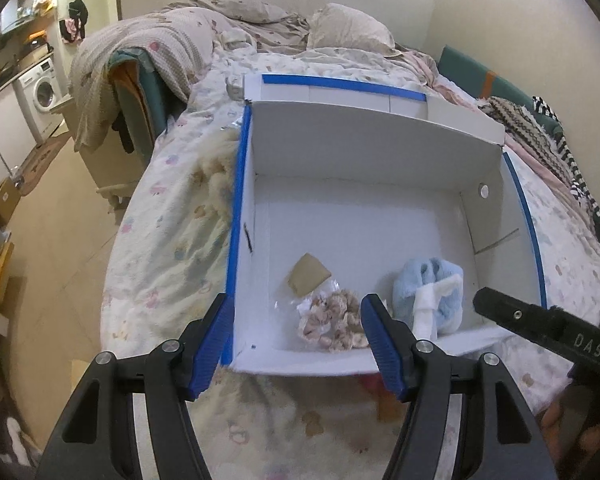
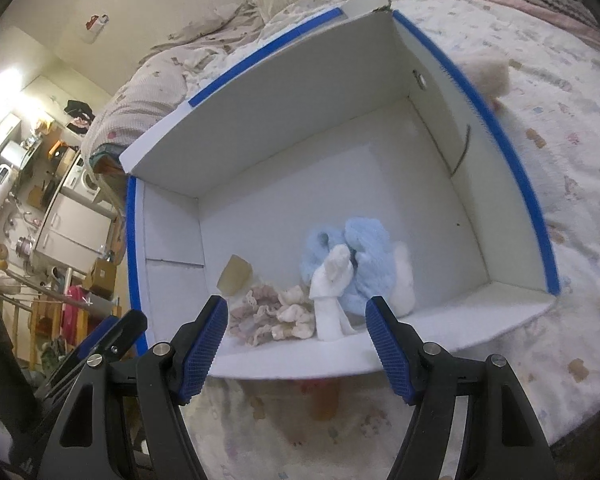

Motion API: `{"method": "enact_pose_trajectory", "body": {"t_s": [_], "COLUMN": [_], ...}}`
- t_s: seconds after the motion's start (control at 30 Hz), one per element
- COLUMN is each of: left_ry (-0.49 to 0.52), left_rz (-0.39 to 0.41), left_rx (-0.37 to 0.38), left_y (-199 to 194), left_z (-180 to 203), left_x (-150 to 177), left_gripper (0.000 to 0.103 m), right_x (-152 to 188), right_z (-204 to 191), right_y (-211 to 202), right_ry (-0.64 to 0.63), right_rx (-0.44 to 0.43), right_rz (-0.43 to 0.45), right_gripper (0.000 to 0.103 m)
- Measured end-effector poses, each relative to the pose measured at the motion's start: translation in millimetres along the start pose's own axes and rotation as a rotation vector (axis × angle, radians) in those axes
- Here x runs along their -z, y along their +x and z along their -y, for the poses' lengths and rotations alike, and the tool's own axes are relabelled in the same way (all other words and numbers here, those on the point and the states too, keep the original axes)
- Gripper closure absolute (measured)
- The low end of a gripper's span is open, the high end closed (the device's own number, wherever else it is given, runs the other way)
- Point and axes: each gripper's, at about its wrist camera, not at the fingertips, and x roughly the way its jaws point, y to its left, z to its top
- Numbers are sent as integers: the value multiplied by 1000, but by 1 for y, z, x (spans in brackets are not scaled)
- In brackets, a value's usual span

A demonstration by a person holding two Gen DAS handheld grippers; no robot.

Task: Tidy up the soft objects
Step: 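Lift both open grippers out of the box, then grasp the pink rubber duck with the right gripper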

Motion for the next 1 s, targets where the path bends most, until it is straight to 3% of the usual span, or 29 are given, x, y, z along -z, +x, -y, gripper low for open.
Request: {"method": "enact_pose_trajectory", "body": {"t_s": [0.43, 0.73, 1.0], "left_ry": [25, -28, -78], "left_rz": [-4, -51, -90], "left_rx": [-49, -69, -48], "left_y": [-17, -8, 0], "left_z": [-25, -48, -55], "left_x": [44, 53, 50], "left_gripper": [40, 40, 40], "right_x": [29, 38, 37], "right_z": [19, 39, 51], "right_y": [-27, -15, 9], "right_ry": [-4, 6, 96], "right_rx": [-3, 58, 39], "right_rz": [10, -43, -101], "right_gripper": [28, 28, 28]}}
